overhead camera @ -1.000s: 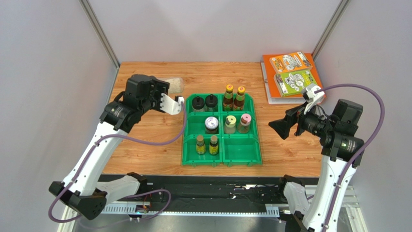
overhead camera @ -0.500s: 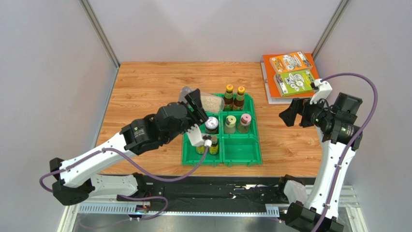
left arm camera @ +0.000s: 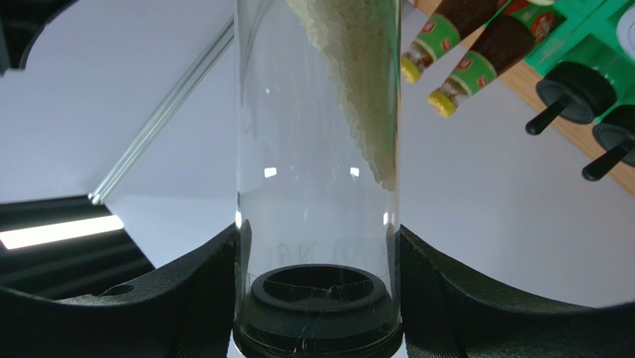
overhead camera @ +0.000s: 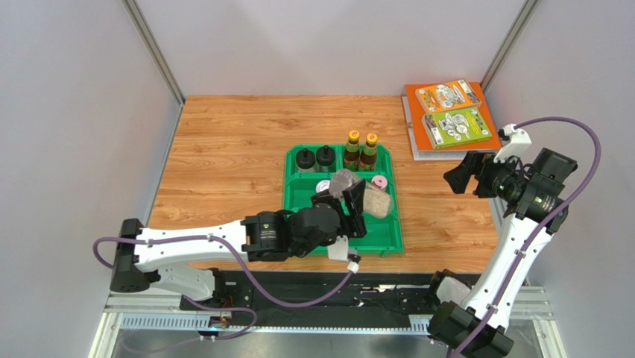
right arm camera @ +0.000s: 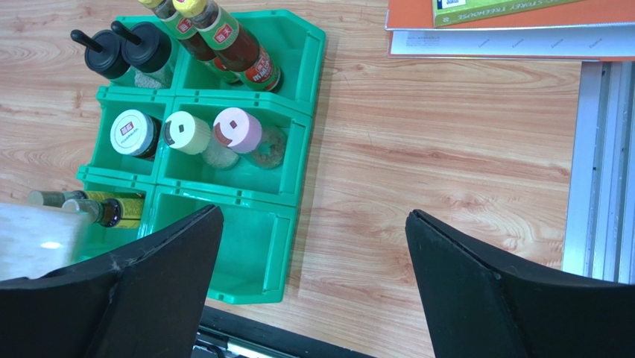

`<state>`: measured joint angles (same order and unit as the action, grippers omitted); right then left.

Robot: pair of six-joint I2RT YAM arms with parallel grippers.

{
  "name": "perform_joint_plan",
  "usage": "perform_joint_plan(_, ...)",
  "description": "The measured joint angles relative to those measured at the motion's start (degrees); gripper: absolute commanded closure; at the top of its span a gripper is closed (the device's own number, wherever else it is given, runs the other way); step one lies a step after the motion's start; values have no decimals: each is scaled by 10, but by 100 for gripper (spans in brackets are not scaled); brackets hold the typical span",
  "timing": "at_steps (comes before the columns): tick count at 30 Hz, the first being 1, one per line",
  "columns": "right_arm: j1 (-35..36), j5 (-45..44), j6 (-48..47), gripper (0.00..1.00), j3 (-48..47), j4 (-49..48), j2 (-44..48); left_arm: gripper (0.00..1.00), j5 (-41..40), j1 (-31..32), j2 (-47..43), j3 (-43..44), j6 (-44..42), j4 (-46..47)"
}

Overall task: Organize the condiment bottles
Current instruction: Place the bottle in the storage box.

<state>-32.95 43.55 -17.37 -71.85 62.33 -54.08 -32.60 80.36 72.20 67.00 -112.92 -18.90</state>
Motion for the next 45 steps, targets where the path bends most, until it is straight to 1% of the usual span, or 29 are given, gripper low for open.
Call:
perform_joint_plan(5, -49, 39, -29, 1, 0, 22, -3, 100, -11, 7, 69, -9, -6, 18)
perform_joint_plan(9, -71, 74, -69, 1, 0, 48, -4, 100, -14, 9, 104, -9, -6, 21)
perform_joint_plan(13, -74, 122, -144, 1, -5, 108, -14, 100, -14, 10, 131, -8, -7, 23)
perform_joint_plan(17, -74, 142, -200, 1, -7, 134, -18, 100, -12, 10, 156, -8, -8, 23)
perform_joint_plan(26, -74, 156, -256, 1, 4, 150, 7, 100, -23, 12, 200, -8, -8, 13)
perform_joint_plan(32, -74, 162, -272, 1, 9, 150, 8, 100, -22, 13, 205, -9, -8, -2)
perform_joint_plan(33, -74, 165, -275, 1, 10, 150, 9, 96, -21, 13, 205, -9, -8, -2)
perform_joint_plan(35, -74, 167, -278, 1, 11, 150, 10, 92, -20, 13, 206, -9, -8, -2)
perform_joint_plan(41, -74, 171, -287, 1, 17, 150, 16, 88, -17, 16, 227, -12, -8, -1)
perform_joint_plan(45, -74, 175, -292, 1, 20, 150, 22, 82, -10, 19, 245, -18, -8, 0)
